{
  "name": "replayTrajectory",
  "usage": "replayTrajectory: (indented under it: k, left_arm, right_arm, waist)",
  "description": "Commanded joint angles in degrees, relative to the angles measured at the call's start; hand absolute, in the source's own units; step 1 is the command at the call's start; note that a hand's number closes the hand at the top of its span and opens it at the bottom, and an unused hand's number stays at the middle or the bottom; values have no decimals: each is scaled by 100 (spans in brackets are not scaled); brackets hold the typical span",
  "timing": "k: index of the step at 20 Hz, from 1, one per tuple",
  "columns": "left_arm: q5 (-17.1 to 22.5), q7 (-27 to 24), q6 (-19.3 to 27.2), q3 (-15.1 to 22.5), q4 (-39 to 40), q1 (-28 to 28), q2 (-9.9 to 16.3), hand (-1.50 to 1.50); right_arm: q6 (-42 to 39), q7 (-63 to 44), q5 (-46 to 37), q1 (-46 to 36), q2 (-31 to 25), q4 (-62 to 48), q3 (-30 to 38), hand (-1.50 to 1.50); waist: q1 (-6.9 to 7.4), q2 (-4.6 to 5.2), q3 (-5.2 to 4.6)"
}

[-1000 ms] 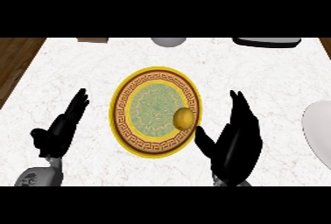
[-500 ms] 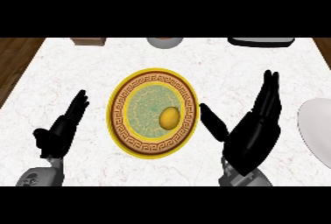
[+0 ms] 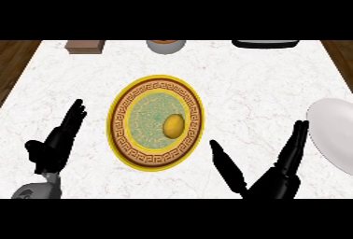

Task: Pick the lemon from the plate and place it in the plate

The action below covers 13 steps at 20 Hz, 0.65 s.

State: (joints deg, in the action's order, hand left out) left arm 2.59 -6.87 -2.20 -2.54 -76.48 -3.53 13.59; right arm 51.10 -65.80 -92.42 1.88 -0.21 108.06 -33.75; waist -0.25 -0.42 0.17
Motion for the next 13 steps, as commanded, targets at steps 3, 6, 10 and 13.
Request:
replayTrajectory:
  k: [3, 6, 10, 13]
  left_arm:
    - [-44, 1, 88, -69, 36, -25, 13, 0]
    - [-80, -43, 140, 3, -224, 325, -73, 0]
    - [143, -122, -205, -272, -29, 192, 231, 0]
    - [-9, 107, -28, -48, -265, 261, 13, 0]
  right_arm:
    - [1812, -693, -409, 1515, 20, 68, -1103, -150]
    - [2347, -633, -624, 1962, 20, -279, -1213, -150]
    - [2923, -810, -772, 2220, 20, -842, -1308, -150]
    - [3415, -444, -1218, 3072, 20, -691, -1403, -150]
  waist:
    - [-146, -5, -7]
    - [-73, 4, -9]
    - [-60, 29, -14]
    - [-108, 5, -10]
